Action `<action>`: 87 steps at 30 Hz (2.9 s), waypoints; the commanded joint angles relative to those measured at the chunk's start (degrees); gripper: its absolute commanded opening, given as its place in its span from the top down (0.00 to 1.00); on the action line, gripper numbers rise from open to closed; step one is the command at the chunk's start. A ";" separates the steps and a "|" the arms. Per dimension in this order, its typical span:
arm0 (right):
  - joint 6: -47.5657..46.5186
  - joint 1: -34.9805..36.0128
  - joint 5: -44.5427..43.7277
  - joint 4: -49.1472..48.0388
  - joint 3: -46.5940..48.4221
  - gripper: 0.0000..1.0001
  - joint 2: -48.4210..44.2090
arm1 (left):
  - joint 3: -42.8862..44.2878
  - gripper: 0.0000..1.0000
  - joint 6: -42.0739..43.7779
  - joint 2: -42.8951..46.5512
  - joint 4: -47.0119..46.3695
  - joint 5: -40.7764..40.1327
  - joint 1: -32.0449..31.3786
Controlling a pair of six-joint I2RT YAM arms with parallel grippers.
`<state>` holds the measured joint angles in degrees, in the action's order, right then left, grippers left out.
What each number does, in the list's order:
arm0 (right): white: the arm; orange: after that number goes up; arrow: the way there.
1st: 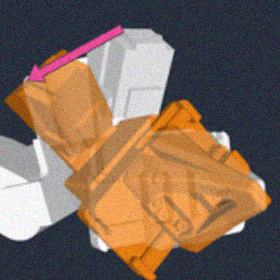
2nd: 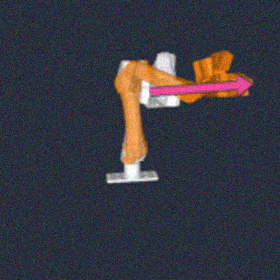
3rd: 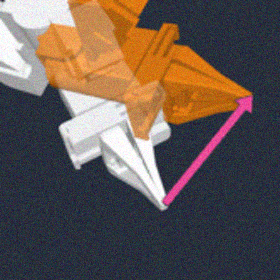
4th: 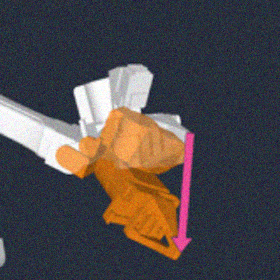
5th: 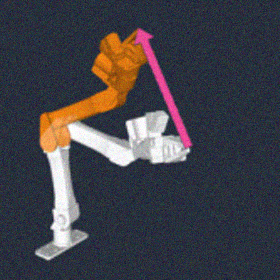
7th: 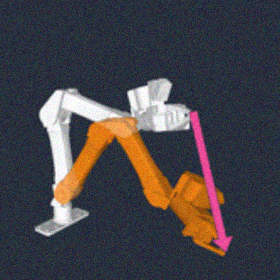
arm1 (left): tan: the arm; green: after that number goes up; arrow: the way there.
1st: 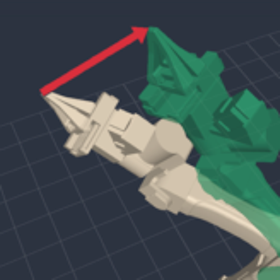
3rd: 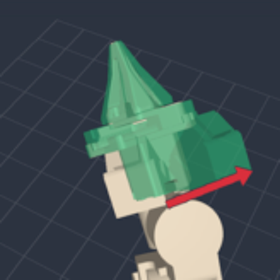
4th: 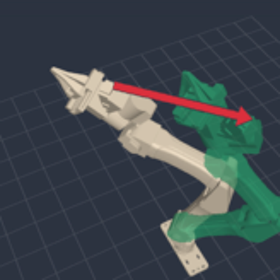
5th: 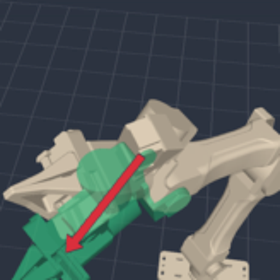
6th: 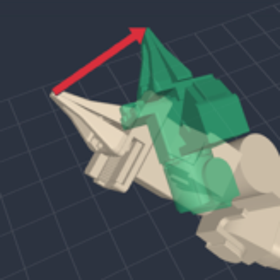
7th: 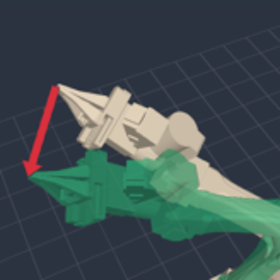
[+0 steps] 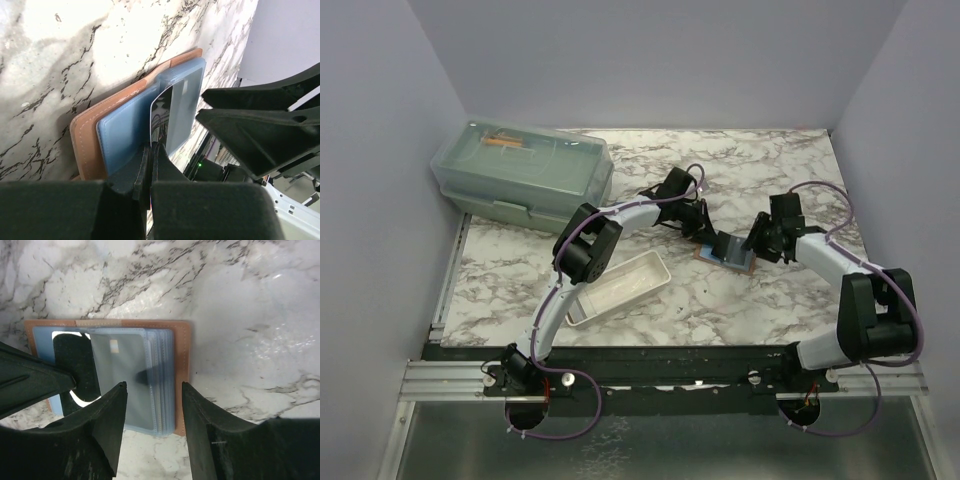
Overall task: Put the credit cards into the card holder
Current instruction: Insert the credit card into the card holder.
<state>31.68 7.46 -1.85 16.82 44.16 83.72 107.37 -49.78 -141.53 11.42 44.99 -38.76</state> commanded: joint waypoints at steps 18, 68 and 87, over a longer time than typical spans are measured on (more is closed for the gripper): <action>-1.61 -7.11 20.35 -8.21 -4.96 0.79 0.61 | -0.51 0.94 0.42 1.14 0.85 -8.59 -2.43; -3.47 -7.11 13.08 -1.20 -1.66 0.64 -1.11 | 7.95 0.39 10.45 1.35 10.00 -9.09 -6.46; -2.22 -7.11 9.80 0.75 -0.93 0.67 -3.32 | 11.14 0.41 11.92 0.52 11.63 -6.64 -7.68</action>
<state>28.47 -0.05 13.78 13.45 41.41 83.11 118.67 -38.24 -142.08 22.90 35.16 -45.89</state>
